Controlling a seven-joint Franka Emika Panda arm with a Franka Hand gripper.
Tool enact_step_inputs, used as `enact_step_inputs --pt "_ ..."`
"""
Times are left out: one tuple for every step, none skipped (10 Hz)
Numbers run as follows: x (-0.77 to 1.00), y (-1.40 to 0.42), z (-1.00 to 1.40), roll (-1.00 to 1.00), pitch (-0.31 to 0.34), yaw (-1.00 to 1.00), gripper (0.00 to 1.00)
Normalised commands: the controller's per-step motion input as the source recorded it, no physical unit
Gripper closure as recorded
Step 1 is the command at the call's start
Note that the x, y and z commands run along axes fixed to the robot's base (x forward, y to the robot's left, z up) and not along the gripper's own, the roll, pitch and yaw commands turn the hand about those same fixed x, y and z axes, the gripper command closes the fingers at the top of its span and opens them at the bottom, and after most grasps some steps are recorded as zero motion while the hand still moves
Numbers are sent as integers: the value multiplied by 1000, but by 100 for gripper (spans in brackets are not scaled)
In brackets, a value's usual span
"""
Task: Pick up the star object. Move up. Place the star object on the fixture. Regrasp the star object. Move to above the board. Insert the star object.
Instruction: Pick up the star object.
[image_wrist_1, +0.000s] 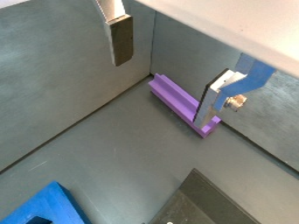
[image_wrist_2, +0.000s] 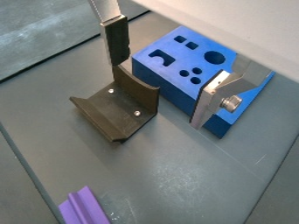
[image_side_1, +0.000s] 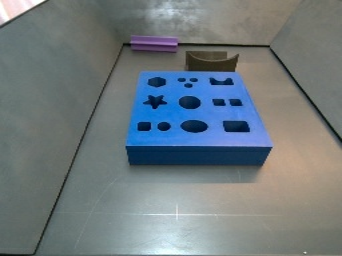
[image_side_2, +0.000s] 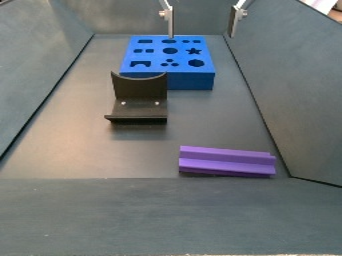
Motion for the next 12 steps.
enact_step_inputs --pt "0 29 0 0 0 -120 0" --pt "197 186 -89 0 44 -623 0" --pt "154 211 -157 0 49 -771 0" --pt "43 451 -223 -13 67 -509 0" --pt "0 663 -343 -26 66 -286 0" --pt "0 557 -411 0 103 -431 0" --pt "83 266 -377 0 91 -731 0" --pt "126 160 -351 0 76 -837 0" --pt "146 154 -331 0 54 -843 0" --pt "163 149 -306 0 36 -846 0" --pt "194 137 -263 -6 13 -849 0" --pt "149 366 -209 -89 0 -557 0"
